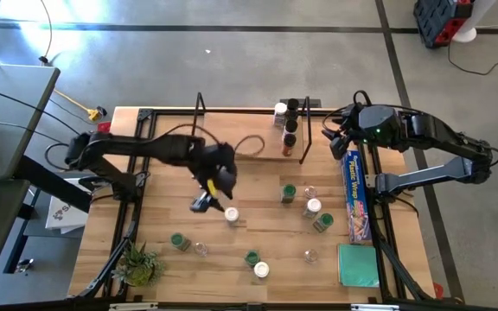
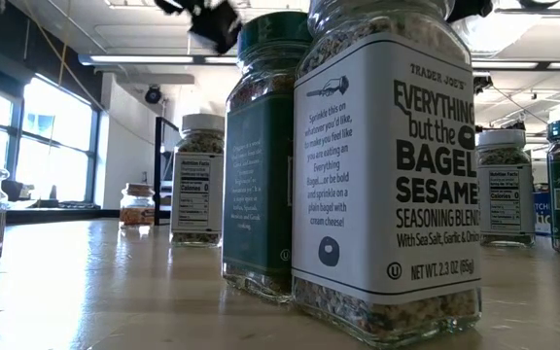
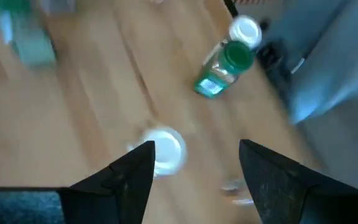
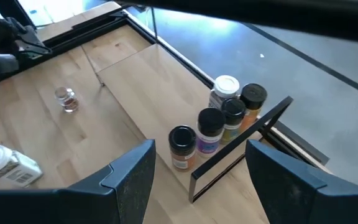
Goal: Shelf spices
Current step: Put the white seasoning bottle on the shelf aligned with the other white seasoning bottles
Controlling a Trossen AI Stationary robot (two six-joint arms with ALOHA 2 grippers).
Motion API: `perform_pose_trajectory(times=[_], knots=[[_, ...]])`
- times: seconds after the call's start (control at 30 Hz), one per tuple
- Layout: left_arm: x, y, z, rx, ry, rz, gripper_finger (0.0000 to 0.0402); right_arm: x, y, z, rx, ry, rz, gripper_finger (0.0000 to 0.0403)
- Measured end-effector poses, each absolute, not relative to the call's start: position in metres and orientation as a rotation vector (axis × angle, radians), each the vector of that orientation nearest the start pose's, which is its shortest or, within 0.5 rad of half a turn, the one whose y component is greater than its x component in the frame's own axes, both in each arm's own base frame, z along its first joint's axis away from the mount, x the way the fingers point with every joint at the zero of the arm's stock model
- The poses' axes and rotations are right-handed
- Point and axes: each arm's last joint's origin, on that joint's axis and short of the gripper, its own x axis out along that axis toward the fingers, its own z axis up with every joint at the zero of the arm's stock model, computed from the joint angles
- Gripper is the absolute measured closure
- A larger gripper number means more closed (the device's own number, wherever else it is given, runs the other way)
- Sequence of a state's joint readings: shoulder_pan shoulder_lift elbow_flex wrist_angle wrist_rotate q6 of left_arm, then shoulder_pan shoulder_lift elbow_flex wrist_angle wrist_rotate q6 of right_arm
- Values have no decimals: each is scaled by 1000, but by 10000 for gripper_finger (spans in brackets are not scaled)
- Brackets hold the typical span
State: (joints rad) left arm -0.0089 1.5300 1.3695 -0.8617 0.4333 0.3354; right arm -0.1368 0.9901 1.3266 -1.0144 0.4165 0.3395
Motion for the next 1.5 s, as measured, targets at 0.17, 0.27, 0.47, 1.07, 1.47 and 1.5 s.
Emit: perform_pose_trajectory(times=[0.17, 0.27, 0.47, 1.07, 1.47, 1.5], knots=[[316, -26, 296, 275, 911, -681, 174, 158, -33, 403, 264, 567, -617, 160], [324, -26, 277, 361, 955, -700, 174, 158, -32, 403, 290, 563, -610, 160], [340, -24, 248, 413, 1012, -762, 158, 158, -32, 403, 308, 563, -600, 160], [351, -25, 220, 390, 1101, -769, 119, 159, -31, 403, 321, 571, -564, 160], [357, -26, 222, 281, 1110, -622, 207, 159, -31, 403, 321, 572, -564, 160], [358, -26, 222, 260, 1113, -600, 209, 159, -31, 403, 321, 571, -564, 160]])
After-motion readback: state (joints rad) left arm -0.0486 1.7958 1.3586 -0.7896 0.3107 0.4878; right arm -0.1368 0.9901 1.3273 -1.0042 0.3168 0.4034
